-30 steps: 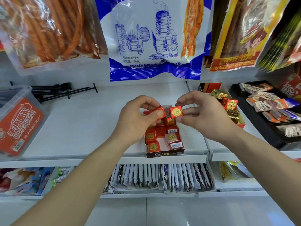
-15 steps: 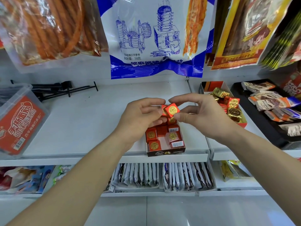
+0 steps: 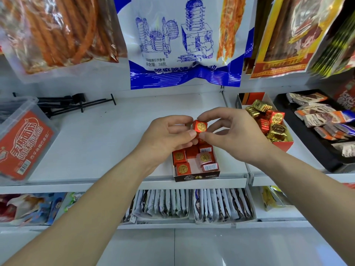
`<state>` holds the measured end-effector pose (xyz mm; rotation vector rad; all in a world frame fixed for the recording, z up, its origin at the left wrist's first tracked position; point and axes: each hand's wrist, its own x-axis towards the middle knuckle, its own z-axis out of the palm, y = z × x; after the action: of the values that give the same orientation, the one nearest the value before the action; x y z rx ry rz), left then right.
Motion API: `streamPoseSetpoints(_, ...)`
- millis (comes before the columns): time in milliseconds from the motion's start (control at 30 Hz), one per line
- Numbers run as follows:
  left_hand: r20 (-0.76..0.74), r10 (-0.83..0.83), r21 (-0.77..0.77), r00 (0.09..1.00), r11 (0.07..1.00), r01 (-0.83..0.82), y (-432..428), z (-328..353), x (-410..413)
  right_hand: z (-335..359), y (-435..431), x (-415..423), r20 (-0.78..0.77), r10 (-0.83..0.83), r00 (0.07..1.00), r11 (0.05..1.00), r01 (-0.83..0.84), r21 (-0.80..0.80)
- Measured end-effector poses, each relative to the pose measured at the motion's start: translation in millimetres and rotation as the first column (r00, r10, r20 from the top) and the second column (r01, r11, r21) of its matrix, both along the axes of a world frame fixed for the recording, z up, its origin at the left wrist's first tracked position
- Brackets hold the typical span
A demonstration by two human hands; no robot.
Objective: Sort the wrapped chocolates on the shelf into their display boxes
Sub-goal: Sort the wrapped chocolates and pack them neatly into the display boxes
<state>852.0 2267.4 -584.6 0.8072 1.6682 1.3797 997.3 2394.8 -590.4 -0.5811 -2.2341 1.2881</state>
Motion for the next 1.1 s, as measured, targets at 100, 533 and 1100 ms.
streamPoseSetpoints(100,0.015,0.011,0.007,1.000,1.000,-0.011,-2,0,-3,-2,-2,-4,-0.001,0.006,1.000,1.000,-0.006,0.022)
streamPoseSetpoints(533,0.095,0.021,0.001,0.995,1.000,-0.022,-14,3,-18,-2,-3,-21,0.023,0.006,1.000,0.999,-0.007,0.036)
streamPoseSetpoints(1100,-0.755,-0.018,-0.183,0.656,0.966,-0.183,10,-32,-45,-15,14,-23,0.131,-0.133,0.982,0.987,0.119,0.109)
